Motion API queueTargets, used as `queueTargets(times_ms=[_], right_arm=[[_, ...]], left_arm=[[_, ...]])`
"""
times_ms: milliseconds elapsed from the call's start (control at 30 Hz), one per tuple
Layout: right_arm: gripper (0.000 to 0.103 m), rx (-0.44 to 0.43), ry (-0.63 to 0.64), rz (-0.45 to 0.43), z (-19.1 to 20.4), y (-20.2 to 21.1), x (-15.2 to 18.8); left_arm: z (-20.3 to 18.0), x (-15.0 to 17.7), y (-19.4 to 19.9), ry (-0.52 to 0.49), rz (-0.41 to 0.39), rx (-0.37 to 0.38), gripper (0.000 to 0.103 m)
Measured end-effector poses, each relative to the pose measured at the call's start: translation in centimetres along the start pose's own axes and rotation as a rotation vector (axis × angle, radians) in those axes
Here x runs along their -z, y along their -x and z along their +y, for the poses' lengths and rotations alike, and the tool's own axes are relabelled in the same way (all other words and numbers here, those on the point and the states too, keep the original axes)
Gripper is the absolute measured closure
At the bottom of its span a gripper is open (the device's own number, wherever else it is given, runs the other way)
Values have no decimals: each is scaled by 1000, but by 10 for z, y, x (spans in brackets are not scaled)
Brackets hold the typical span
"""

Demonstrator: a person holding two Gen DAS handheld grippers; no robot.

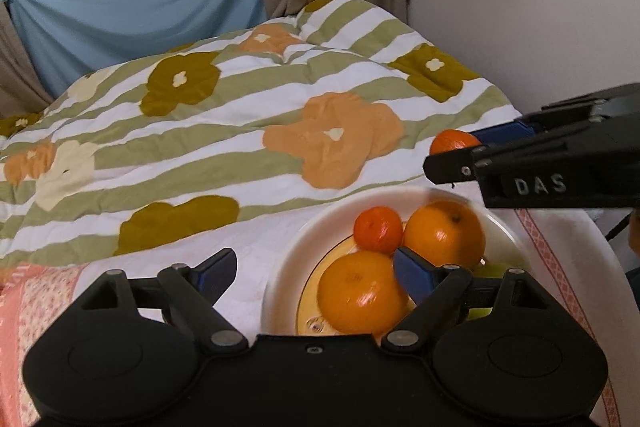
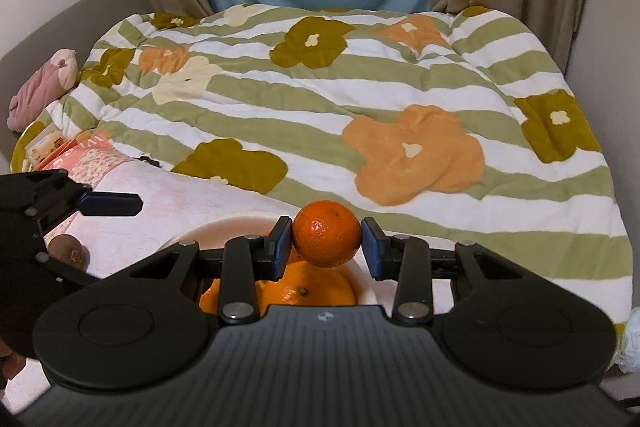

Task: Organize fruits
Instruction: 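Lower both oranges into the bowl and open both grippers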

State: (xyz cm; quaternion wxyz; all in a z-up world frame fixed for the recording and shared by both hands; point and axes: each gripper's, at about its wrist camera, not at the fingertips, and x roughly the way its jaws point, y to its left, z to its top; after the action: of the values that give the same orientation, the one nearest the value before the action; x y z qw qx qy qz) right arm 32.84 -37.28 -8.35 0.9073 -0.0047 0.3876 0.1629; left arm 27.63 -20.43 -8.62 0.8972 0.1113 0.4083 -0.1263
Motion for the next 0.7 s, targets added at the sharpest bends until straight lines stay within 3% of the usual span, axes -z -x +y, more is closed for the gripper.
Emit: queueTargets(times_ms=[600, 700], right_arm=[[49, -109, 78, 31, 54, -36, -10], [27, -120, 82, 27, 57, -37, -9]], left_arm=[[25, 22, 16, 46, 19, -59, 14], [27, 25, 17, 52, 21, -65, 14]])
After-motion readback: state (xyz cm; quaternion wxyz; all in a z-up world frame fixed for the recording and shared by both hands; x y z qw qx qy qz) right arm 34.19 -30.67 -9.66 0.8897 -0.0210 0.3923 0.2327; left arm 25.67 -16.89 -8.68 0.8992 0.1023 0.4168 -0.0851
